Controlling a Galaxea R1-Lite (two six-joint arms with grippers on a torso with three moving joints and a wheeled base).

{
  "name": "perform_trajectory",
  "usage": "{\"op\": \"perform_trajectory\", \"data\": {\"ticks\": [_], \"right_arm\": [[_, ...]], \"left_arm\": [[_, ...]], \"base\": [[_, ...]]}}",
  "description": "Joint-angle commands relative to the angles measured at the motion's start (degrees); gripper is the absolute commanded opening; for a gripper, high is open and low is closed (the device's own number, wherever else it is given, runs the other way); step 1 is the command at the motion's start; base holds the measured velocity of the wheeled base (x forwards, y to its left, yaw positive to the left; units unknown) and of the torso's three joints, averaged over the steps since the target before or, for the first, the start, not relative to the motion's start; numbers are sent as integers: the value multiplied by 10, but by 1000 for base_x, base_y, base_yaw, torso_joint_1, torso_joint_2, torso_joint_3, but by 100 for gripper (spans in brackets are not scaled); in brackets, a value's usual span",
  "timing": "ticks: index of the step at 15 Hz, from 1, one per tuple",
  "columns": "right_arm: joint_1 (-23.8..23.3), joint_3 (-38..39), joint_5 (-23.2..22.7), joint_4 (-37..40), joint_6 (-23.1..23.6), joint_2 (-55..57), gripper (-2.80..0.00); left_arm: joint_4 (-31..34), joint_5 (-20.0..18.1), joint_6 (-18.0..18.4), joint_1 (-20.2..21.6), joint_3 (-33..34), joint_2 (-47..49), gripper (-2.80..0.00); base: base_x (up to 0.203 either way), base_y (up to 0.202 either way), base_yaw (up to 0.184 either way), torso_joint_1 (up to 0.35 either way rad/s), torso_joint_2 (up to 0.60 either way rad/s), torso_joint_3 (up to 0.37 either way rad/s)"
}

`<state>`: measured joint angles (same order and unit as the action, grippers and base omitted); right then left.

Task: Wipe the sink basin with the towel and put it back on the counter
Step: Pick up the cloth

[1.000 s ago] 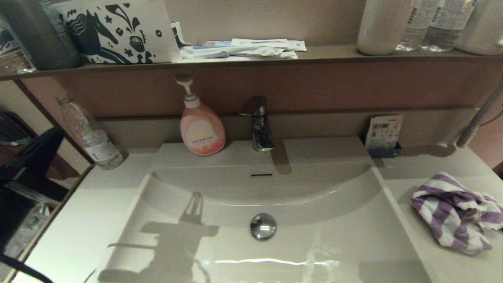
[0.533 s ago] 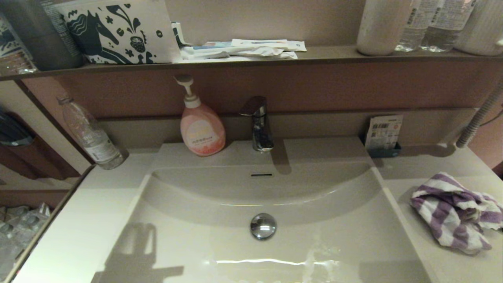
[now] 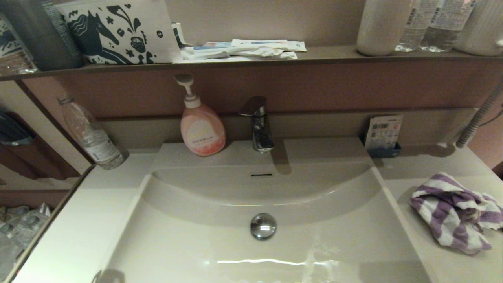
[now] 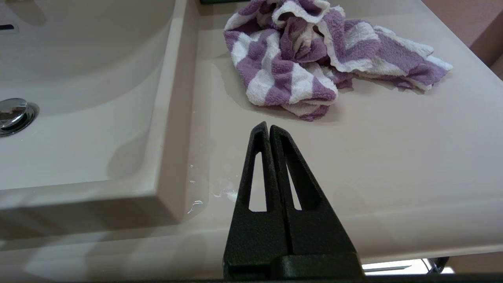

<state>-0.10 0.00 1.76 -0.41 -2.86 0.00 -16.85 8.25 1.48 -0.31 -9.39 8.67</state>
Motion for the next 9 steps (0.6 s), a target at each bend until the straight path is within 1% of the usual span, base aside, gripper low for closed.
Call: {"op": "perform_trajectory", "data": {"ticks": [1,2,3,6,7,9], "right_arm": [[0,0,0,0,0,0,-280],[0,0,0,0,0,0,-280],[0,0,0,0,0,0,-280],[0,0,0,0,0,0,-280],[0,0,0,0,0,0,-280],[0,0,0,0,0,0,-280]], "left_arm": [[85,-27,0,2,4,-81,-280],[105,-43,0,3,10,-86,-280],[108,-48,0,3,15,-86,-280],[102,-87,0,3,75,-86,-280],[100,-92,0,3,88,-86,-280],[100,-92,1,3,94,-86,-280]], "base": [[0,0,0,0,0,0],[0,0,0,0,0,0],[0,0,0,0,0,0],[0,0,0,0,0,0],[0,0,0,0,0,0],[0,0,0,0,0,0]]}}
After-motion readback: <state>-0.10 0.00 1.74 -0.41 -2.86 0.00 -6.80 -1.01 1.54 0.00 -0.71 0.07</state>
